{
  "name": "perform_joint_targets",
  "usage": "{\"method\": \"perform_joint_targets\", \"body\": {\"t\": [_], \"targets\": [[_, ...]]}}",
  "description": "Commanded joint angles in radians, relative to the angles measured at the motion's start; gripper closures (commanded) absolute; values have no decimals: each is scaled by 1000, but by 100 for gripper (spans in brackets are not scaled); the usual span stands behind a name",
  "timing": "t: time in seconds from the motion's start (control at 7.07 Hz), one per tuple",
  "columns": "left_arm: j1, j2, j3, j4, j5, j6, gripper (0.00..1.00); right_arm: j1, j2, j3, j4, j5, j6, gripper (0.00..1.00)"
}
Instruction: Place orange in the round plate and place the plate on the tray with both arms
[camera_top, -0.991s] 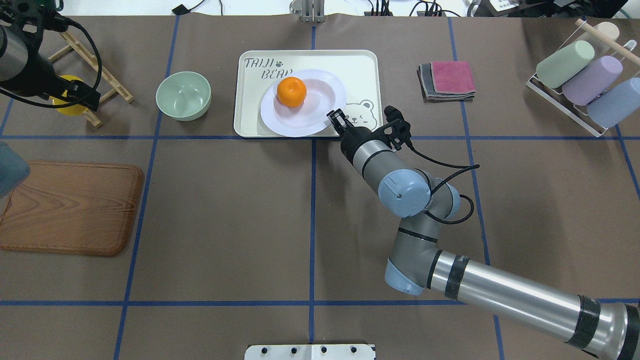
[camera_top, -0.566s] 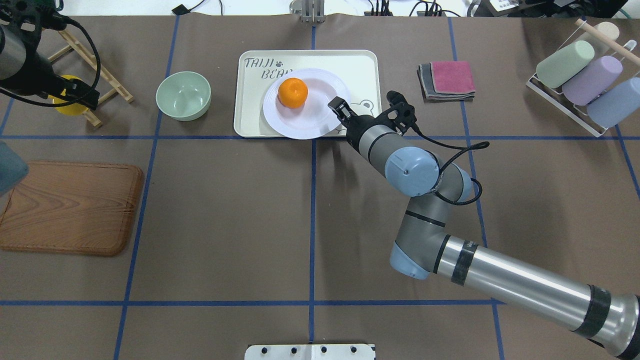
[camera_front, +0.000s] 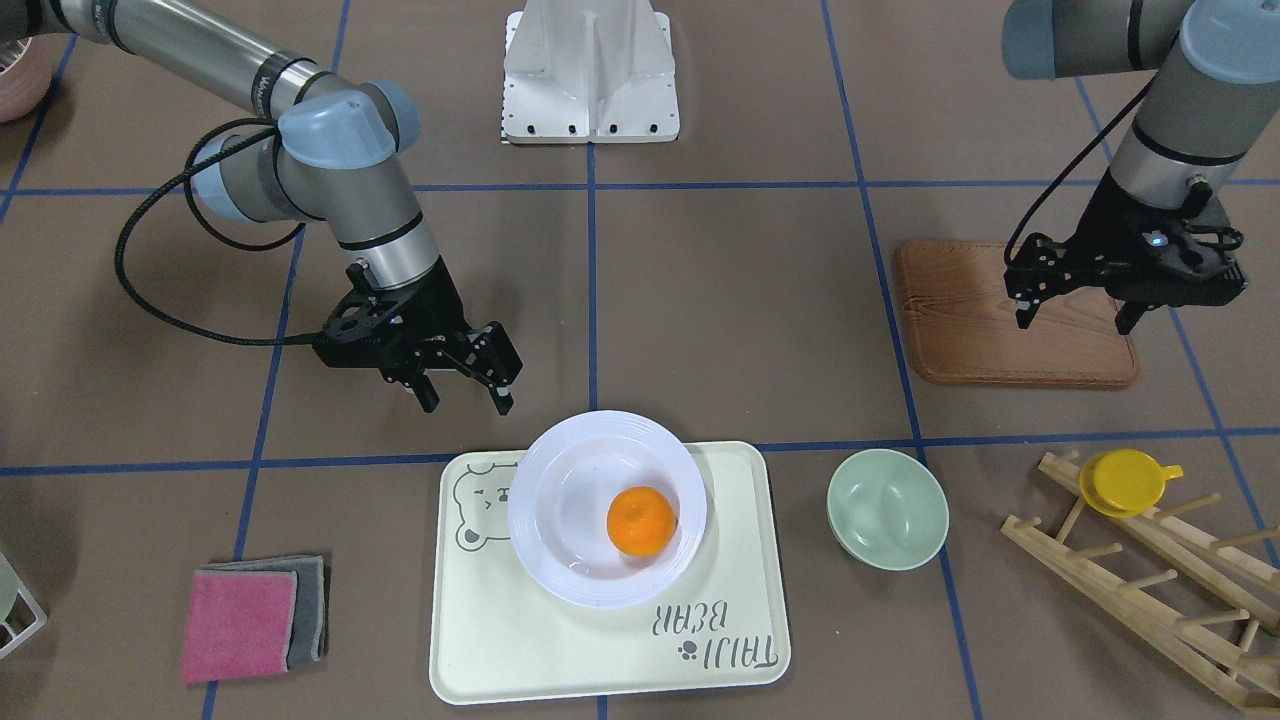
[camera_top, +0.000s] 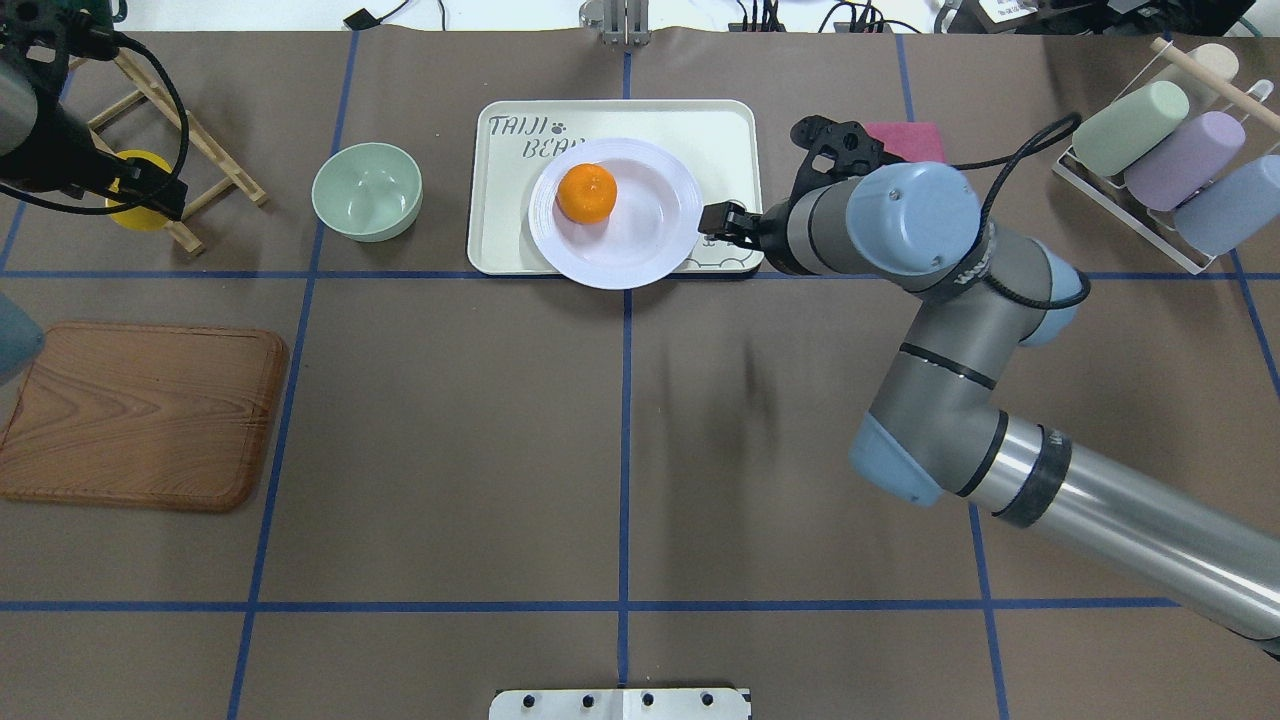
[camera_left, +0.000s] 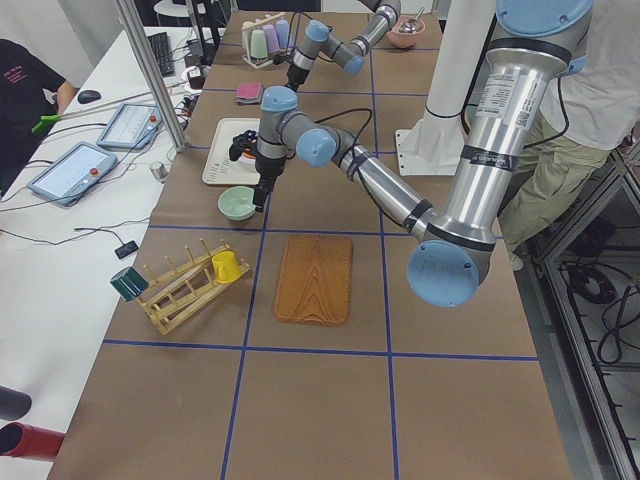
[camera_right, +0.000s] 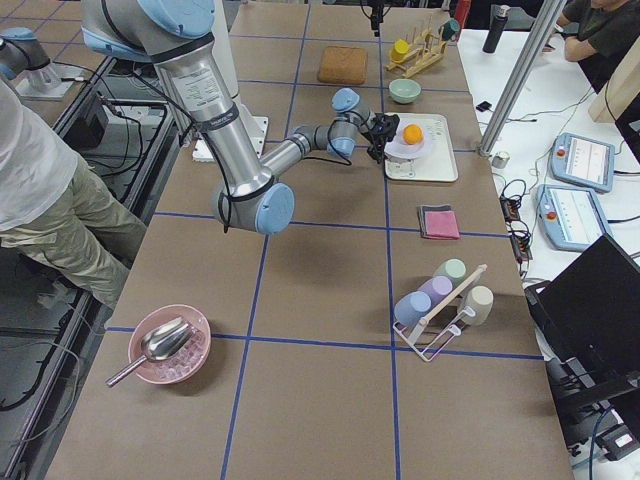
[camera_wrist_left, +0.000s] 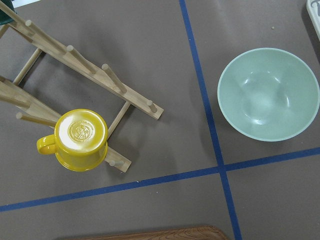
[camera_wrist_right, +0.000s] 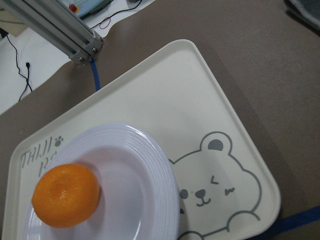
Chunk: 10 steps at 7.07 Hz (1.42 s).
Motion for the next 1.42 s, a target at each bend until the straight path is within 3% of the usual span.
{"method": "perform_joint_targets", "body": {"t": [0.0,0.28,0.57,0.85,1.27], "targets": [[0,52,-13,-2,-27,34,3,174,-35,62,-89,271,-250,0],[-63,172,-89,10,-163,95,3,314,-155,100,-96,401,-516,0],[-95,275,-109,11,-170,149,3,402,-242,157,-229,431,-641,0],[-141,320,-108,13,-168,253,3,535,-424,214,-277,448,-925,0],[-195,357,-109,1,-176,252,2,727,-479,212,-530,490,-1228,0]]}}
